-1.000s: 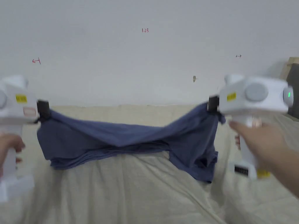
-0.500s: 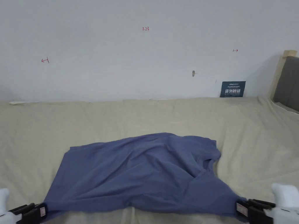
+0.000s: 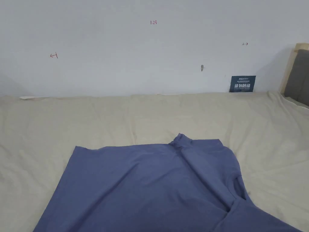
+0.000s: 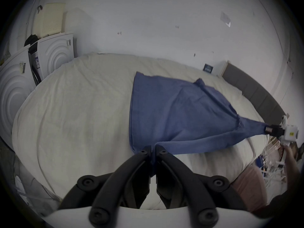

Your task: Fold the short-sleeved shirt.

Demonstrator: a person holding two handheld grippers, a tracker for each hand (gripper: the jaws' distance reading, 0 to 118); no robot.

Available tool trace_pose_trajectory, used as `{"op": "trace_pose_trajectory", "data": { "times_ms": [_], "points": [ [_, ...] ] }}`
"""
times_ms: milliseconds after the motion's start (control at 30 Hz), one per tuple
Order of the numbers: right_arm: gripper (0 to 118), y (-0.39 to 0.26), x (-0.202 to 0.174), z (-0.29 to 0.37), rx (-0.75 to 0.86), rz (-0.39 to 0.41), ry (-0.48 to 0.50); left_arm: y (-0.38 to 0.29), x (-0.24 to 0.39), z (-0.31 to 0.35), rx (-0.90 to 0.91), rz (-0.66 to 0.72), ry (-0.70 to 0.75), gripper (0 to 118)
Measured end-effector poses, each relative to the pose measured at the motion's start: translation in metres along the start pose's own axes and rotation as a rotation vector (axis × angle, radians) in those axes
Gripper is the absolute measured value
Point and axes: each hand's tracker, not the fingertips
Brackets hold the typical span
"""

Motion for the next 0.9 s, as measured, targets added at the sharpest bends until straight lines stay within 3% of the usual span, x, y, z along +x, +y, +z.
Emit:
{"op": "trace_pose_trajectory", "data": {
  "times_ms": [367,567,600,633,667,700,733,767,900],
  "points": [
    [0,-0.045,0.0,-0.072,-0.312,0.038,-0.048,-0.035,-0.012,-0.058,-0.222,-0.088,0.105,6],
    [6,-0.046,0.001,-0.077,-0.322,0.025,-0.067,-0.039,-0.008,-0.06,-0.226,-0.119,0.123,11],
    [10,-0.045,0.002,-0.076,-0.331,0.01,-0.079,-0.041,-0.008,-0.058,-0.22,-0.116,0.137,24],
    [17,-0.043,0.001,-0.072,-0.324,-0.008,-0.085,-0.041,-0.009,-0.057,-0.217,-0.109,0.143,46],
    [39,-0.041,0.0,-0.069,-0.321,-0.02,-0.093,-0.041,-0.012,-0.057,-0.223,-0.094,0.15,89],
    [62,-0.04,-0.001,-0.066,-0.326,-0.028,-0.115,-0.041,-0.014,-0.055,-0.232,-0.071,0.142,114],
    [82,-0.038,-0.002,-0.064,-0.34,-0.035,-0.15,-0.043,-0.015,-0.045,-0.231,-0.056,0.133,118],
    [89,-0.037,-0.004,-0.06,-0.327,-0.025,-0.175,-0.04,-0.015,-0.038,-0.221,-0.058,0.143,117],
    [89,-0.022,-0.014,-0.027,-0.194,-0.011,-0.172,-0.027,-0.009,-0.01,-0.107,0.024,0.093,117]
  ]
}}
